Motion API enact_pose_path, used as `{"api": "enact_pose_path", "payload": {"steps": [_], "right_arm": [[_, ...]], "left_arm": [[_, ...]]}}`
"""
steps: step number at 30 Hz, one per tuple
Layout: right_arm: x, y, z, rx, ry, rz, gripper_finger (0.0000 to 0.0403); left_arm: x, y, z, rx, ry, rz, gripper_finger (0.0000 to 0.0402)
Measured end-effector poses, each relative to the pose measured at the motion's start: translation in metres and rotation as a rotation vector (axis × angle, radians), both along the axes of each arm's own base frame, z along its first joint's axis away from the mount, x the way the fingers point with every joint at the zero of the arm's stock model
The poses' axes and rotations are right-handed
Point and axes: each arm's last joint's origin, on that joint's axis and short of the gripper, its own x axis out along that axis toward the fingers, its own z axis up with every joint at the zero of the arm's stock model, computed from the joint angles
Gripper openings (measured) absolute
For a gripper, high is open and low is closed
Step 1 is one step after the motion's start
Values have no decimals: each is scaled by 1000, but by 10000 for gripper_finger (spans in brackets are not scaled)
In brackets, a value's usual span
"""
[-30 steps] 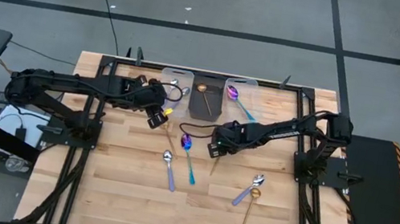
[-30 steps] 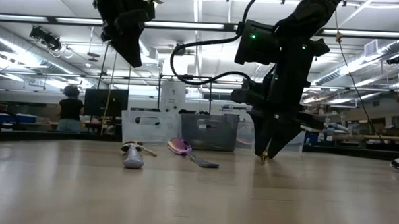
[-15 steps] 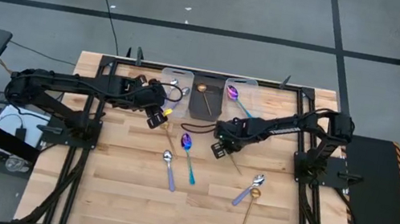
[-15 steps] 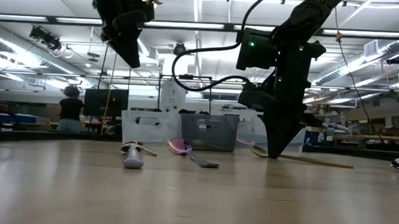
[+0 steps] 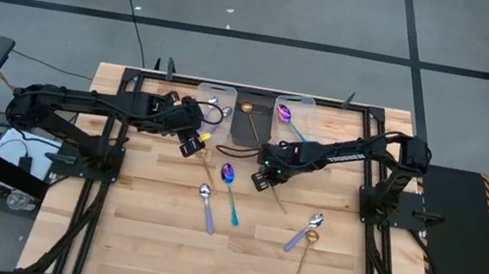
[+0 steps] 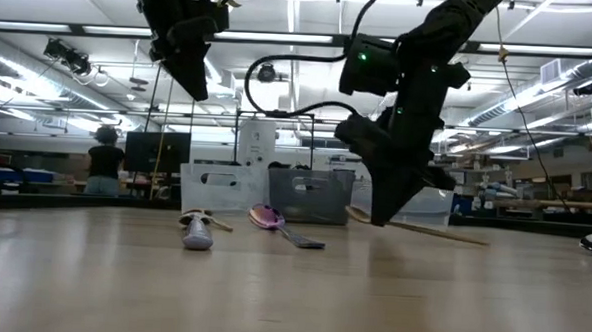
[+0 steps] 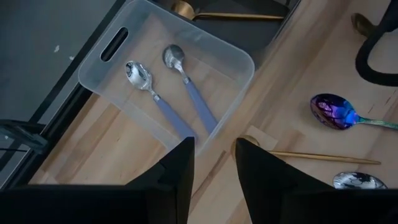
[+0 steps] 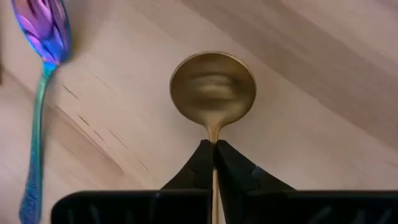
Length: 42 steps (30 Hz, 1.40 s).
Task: Sort silverware by color (type)
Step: Put the top right gold spoon into the black bin
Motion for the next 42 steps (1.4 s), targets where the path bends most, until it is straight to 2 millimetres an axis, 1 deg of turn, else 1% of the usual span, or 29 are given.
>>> {"api": "enact_pose_path", "payload": {"steps": [6, 12, 21, 27, 32, 38, 42], "right_arm": [[7, -1, 7, -9, -44, -3, 13], [17, -4, 21, -42, -95, 21, 14], [33, -26, 51, -101, -193, 29, 15], [39, -48, 71, -135, -252, 39, 15], [37, -70, 82, -157, -268, 59, 16], [35, -107, 105, -180, -367, 72, 16], [27, -135, 113, -187, -431, 66, 16]], "left_arm": [[0, 0, 0, 1, 1, 0, 125], [0, 0, 0, 2, 1, 1, 125], [-1, 6, 0, 5, 6, 27, 125], [-3, 9, -1, 3, 21, 42, 125], [-11, 9, -4, 6, 90, 85, 125], [-21, 4, -1, -18, 93, 134, 125], [-21, 1, 1, -36, 52, 169, 125]]}}
